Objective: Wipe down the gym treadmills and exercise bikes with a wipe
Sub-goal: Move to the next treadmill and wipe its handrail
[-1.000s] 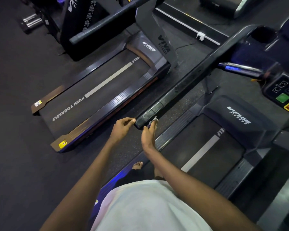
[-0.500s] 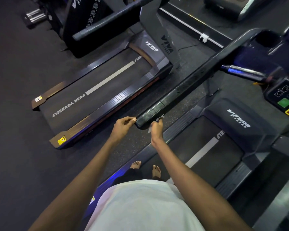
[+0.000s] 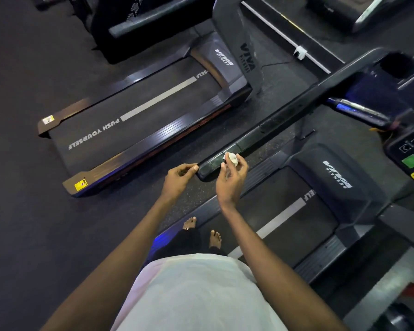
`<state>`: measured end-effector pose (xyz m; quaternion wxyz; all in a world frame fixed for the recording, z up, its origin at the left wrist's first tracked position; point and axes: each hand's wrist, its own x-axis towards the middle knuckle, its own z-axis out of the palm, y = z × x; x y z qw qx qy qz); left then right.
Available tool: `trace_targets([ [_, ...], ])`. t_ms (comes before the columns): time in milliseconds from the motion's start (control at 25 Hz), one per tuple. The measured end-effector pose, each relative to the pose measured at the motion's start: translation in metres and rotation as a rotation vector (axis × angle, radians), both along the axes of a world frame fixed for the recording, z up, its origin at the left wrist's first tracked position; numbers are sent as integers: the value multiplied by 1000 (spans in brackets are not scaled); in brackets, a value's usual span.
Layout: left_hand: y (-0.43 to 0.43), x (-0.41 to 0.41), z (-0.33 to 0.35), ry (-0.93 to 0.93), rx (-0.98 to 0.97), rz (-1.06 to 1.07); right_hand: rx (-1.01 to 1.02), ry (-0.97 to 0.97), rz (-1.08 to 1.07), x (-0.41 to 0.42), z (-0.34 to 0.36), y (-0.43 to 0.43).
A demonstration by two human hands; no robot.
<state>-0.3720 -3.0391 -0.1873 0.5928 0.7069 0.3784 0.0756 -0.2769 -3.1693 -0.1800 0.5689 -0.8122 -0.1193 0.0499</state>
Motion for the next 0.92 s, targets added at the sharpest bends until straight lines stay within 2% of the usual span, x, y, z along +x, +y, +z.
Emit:
trace_targets([
  [80, 1, -1, -3, -5, -27, 18, -136, -227, 115, 12, -5, -12],
  [120, 2, 0, -3, -7, -38, 23, -186, -280, 198, 20, -3, -16],
  [400, 13, 1, -4, -30, -113, -18, -702, -438, 660, 70, 12, -5],
  [560, 20, -1, -10, -3, -137, -45, -818, -455, 736, 84, 17, 4],
  [760, 38, -1, -17, 43, -186, -102, -835, -501, 948, 82, 34, 22],
  [920, 55, -3, -34, 60, -191, -68, -1068, -500, 824, 101, 39, 43],
])
